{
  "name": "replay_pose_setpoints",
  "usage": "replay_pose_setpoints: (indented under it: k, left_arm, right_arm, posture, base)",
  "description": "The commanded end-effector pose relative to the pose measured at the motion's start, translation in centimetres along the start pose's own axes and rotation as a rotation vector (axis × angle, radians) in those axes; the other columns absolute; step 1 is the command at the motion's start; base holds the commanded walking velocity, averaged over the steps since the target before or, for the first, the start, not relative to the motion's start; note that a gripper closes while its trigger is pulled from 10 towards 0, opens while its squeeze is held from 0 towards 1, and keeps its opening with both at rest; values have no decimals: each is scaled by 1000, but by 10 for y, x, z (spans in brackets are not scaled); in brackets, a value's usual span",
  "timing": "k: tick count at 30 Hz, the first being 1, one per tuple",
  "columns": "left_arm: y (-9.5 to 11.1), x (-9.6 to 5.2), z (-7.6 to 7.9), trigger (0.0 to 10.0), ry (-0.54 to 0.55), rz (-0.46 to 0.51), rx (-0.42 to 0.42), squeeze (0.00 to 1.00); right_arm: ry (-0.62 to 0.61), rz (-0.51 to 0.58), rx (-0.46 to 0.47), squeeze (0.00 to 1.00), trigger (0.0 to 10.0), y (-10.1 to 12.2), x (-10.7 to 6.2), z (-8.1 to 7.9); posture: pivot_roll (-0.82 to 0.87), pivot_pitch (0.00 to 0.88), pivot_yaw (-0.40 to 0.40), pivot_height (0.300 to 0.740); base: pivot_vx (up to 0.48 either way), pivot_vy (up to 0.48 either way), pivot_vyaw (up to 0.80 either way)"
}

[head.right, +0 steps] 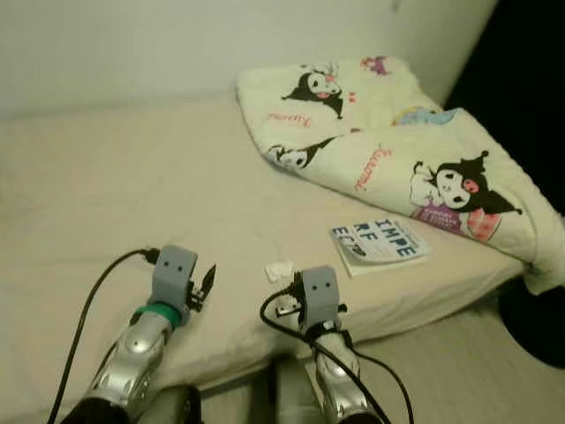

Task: Clean up the room

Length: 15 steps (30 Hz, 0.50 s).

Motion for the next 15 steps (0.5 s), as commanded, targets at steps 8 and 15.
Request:
replay_pose_setpoints:
  k: [8,15]
  left_arm:
    - [-4,-2,4,10000,-21,-22,0,0]
    - [-5,-2,5,10000,-25,-24,2,0]
  right_arm:
    - [-14,-19,16,0,10000,-5,-4,1]
    - [-13,-18,15,0,10000,-5,-5,0]
  posture:
    - [-102,70,50,630]
    - [-106,70,52,630]
  base:
    - [0,0,0]
    - [0,0,0]
Point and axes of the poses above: a point about 5 cm out from each wrist's last joint towards the gripper, its own x axis pointing out of the wrist towards the gripper, its own y axis along the axis of the wrist's last joint, z = x × y, the point moved 1 cm from there along x, pointing out of the wrist towards the gripper, and after that the axes turned 4 degrees about x, right-handed, at the moved point
